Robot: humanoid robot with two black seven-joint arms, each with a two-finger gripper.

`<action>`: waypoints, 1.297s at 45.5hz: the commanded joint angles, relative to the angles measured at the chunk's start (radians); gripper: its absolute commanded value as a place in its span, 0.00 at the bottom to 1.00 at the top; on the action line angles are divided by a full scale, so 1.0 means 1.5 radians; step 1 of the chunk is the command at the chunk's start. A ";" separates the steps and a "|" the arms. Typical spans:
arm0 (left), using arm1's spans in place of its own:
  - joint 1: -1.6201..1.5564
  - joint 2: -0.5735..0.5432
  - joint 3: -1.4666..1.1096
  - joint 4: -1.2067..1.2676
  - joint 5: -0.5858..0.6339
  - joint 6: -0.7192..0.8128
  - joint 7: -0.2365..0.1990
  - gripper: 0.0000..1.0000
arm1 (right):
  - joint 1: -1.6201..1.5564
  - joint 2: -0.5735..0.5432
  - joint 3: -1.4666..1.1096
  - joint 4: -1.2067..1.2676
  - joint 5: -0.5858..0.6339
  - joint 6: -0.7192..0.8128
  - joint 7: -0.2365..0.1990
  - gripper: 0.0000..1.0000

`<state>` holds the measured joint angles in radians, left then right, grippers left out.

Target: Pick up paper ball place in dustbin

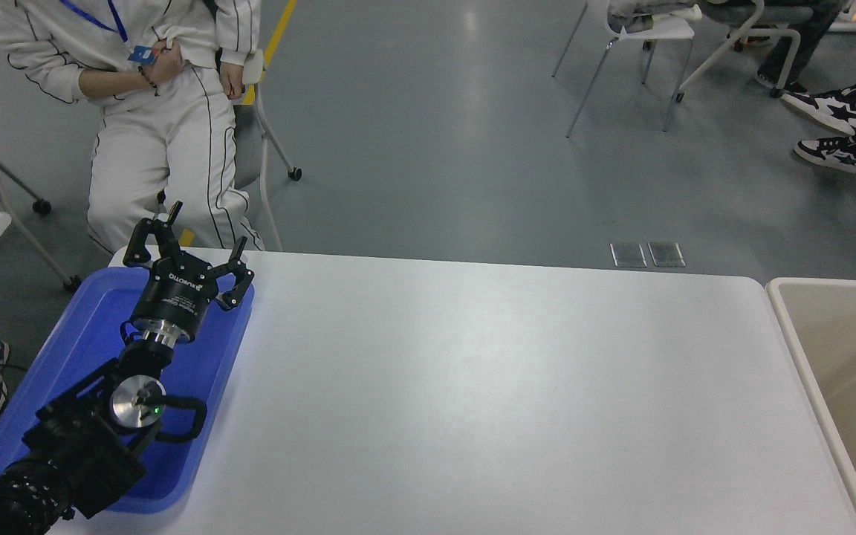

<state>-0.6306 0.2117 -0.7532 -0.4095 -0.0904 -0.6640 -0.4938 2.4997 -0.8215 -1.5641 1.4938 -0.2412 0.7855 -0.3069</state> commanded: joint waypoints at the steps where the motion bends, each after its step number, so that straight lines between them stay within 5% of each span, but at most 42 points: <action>1: 0.000 0.000 0.000 0.000 0.000 0.000 0.000 1.00 | 0.002 -0.029 -0.070 -0.036 0.000 0.000 0.000 0.00; 35: 0.000 0.000 0.000 0.000 0.000 0.000 0.000 1.00 | -0.059 -0.105 -0.046 -0.138 -0.010 -0.004 0.000 0.00; 59: 0.000 0.000 0.000 0.000 0.000 0.000 0.000 1.00 | -0.450 -0.104 0.205 -0.179 0.000 -0.429 0.000 0.00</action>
<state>-0.6307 0.2118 -0.7532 -0.4095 -0.0905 -0.6643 -0.4939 2.0750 -0.9762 -1.4301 1.2848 -0.2427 0.3817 -0.3065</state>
